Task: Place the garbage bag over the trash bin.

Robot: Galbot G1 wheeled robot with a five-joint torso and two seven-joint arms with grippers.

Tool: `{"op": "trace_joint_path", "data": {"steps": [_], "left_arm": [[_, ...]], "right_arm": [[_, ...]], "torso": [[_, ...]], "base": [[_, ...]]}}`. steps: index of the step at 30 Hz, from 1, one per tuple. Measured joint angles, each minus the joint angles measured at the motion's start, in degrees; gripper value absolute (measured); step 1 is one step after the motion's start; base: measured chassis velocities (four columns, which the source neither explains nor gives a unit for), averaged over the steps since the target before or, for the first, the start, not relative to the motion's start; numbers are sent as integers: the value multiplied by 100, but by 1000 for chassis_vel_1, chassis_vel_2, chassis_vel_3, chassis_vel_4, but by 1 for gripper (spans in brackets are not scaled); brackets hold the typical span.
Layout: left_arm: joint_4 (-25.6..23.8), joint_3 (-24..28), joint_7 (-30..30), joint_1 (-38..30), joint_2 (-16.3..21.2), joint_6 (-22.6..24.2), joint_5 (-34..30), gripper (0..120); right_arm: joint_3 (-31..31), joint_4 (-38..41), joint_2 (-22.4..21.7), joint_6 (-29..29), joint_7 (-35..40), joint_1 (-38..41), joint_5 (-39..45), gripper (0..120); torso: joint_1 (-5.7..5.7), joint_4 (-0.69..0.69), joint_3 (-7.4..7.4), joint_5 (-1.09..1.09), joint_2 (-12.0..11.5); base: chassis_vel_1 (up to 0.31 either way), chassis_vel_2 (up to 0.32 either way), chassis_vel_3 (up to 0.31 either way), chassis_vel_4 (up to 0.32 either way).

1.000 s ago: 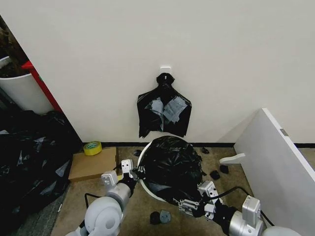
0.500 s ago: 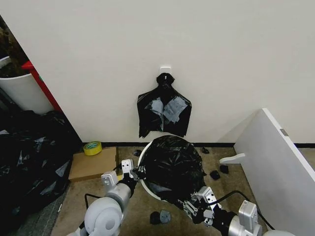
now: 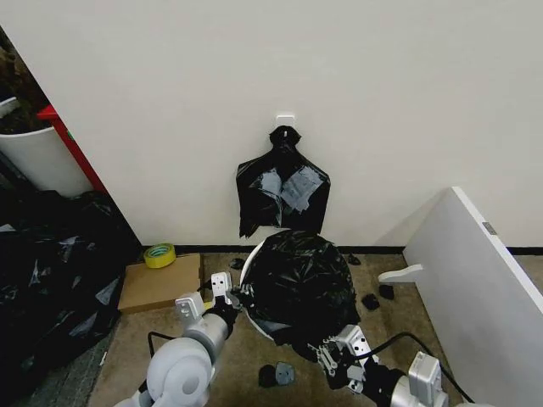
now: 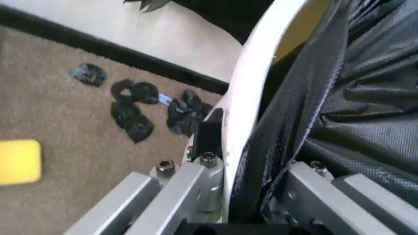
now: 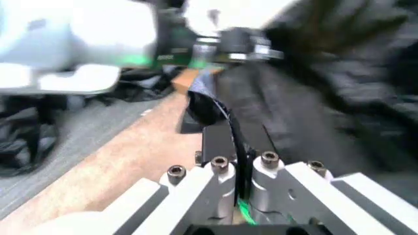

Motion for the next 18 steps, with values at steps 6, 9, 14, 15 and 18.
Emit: {"op": "trace_joint_path", "data": {"steps": [6, 9, 14, 15, 18], "left_arm": [[115, 138, -682, -332, -413, -82, -743, 1], [117, 149, -766, -364, -470, -84, -956, 1], [15, 150, -891, -380, -486, -64, -1278, 1], [-15, 150, -920, -385, -483, -51, -1340, 1], [-51, 147, -962, -401, -475, -38, -1403, 1]], "right_arm": [[-940, -508, 231, 473, -556, 310, -1539, 0], [-1174, -771, 383, 540, -495, 502, -1933, 0], [-1538, -1443, 739, 659, -137, 999, -2729, 0], [-1604, -1605, 817, 647, -39, 1118, -2846, 0], [-1719, -1897, 954, 631, 65, 1311, -2997, 0]], "torso": [[0, -1, 0, 0, 0], [0, -1, 0, 0, 0], [0, -1, 0, 0, 0], [0, 0, 0, 0, 0], [0, 0, 0, 1, 0]], "base": [[0, 0, 0, 0], [0, 0, 0, 0], [0, 0, 0, 0], [0, 0, 0, 0], [0, 0, 0, 0]]}}
